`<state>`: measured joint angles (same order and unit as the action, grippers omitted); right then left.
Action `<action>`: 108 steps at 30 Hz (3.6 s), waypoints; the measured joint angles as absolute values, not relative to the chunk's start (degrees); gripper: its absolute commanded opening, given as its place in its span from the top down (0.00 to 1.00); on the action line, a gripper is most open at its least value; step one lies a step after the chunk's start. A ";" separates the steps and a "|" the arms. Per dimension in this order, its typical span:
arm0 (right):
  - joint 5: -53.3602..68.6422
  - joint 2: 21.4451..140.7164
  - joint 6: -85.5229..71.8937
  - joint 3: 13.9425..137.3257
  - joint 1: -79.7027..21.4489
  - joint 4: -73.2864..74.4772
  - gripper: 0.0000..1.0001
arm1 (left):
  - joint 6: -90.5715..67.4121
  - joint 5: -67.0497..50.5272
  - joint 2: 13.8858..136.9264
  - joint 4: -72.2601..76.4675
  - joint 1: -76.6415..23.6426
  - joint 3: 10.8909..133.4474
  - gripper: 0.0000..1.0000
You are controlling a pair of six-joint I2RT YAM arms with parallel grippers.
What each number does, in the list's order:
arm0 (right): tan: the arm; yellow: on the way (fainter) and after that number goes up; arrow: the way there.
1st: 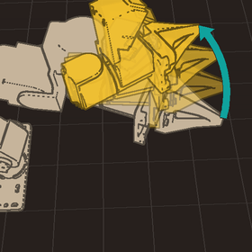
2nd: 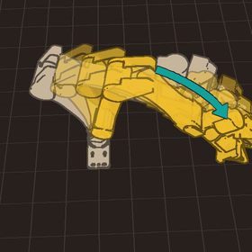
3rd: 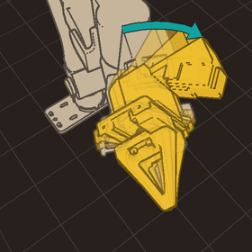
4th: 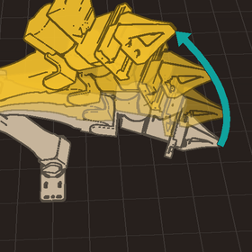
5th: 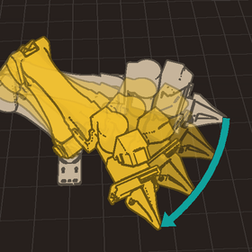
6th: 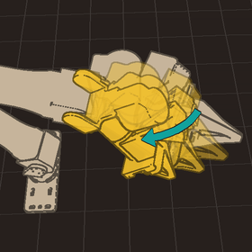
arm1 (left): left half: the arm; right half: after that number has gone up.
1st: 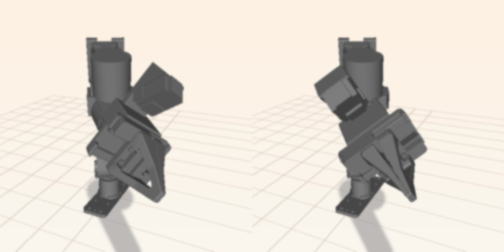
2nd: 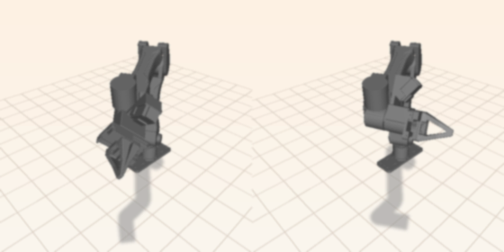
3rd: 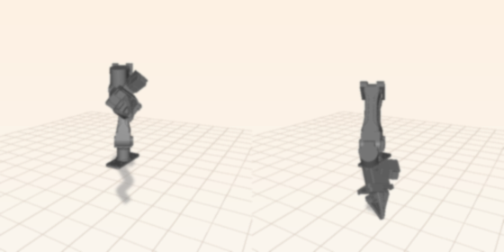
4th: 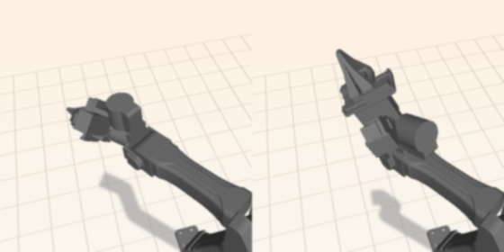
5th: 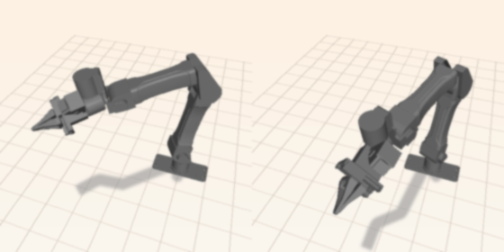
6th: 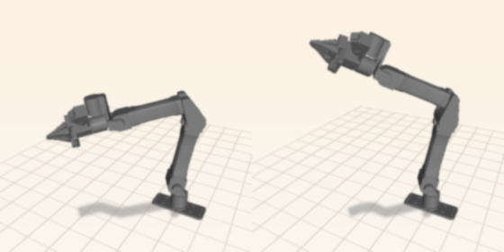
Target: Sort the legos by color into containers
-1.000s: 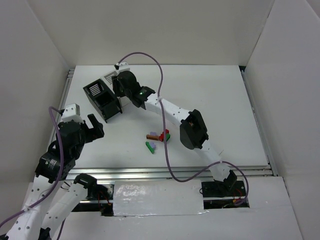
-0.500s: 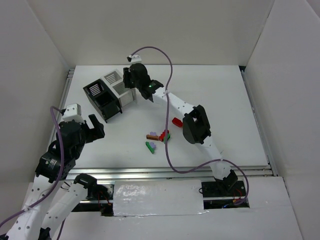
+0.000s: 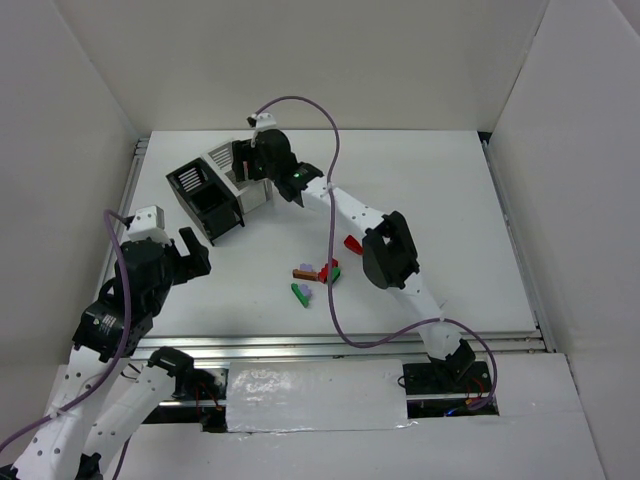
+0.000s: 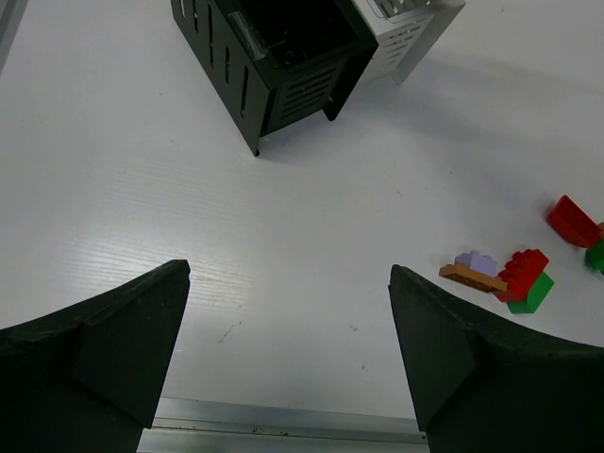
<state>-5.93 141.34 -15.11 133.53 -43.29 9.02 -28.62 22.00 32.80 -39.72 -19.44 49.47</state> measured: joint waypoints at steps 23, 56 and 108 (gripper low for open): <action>-18.15 121.08 -23.64 112.07 -44.36 19.00 0.06 | -28.62 21.78 31.73 -39.75 -19.44 49.45 0.00; -5.45 106.96 -10.07 80.27 -29.76 34.35 0.07 | -28.49 20.45 32.53 -39.35 -19.62 49.28 0.00; 0.16 132.49 -32.88 122.85 -40.18 1.32 0.88 | -28.51 20.69 30.92 -39.38 -19.81 49.25 0.00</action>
<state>0.16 132.49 -32.88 122.85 -40.18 1.32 -28.51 20.69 30.92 -39.38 -19.81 49.25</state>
